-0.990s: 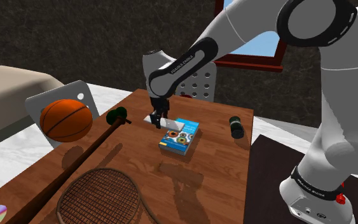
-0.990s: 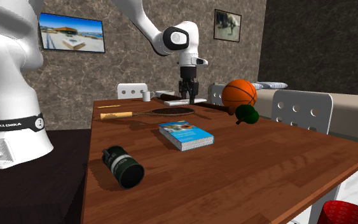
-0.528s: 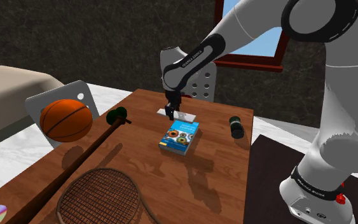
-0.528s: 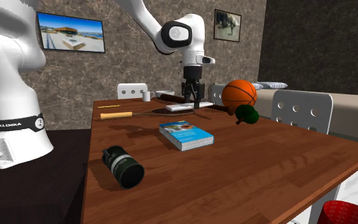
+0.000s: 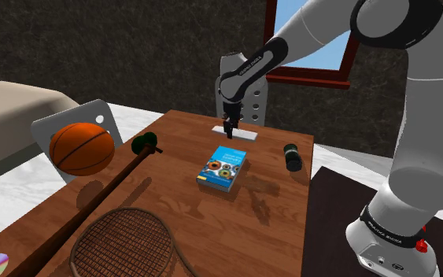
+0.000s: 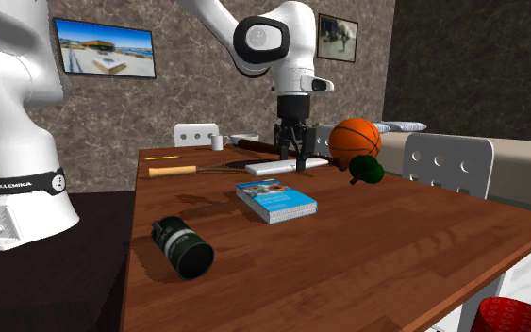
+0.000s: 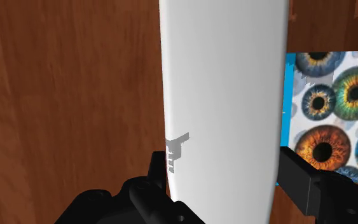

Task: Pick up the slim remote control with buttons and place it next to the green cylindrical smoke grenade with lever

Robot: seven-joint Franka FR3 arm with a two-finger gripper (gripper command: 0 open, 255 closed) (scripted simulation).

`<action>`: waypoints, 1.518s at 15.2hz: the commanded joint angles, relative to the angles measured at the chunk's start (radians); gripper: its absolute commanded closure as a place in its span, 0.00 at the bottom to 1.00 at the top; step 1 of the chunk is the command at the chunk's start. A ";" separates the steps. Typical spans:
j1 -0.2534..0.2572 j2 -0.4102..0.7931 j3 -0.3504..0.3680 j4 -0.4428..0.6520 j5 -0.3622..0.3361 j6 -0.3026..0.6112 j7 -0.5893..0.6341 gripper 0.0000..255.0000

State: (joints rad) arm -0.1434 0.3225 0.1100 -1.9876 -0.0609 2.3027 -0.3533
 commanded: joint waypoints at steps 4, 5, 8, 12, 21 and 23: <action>-0.067 0.009 -0.029 0.012 0.011 0.000 -0.105 1.00; -0.067 0.017 -0.030 0.009 0.010 0.011 -0.104 1.00; -0.066 0.042 -0.031 0.001 0.007 0.044 -0.101 1.00; -0.064 0.078 -0.034 -0.006 0.002 0.087 -0.098 1.00; -0.059 0.167 -0.041 -0.010 -0.010 0.179 -0.089 1.00; -0.058 0.189 -0.043 -0.008 -0.012 0.199 -0.087 1.00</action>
State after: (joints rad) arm -0.2025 0.4982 0.0683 -1.9998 -0.0717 2.4920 -0.4419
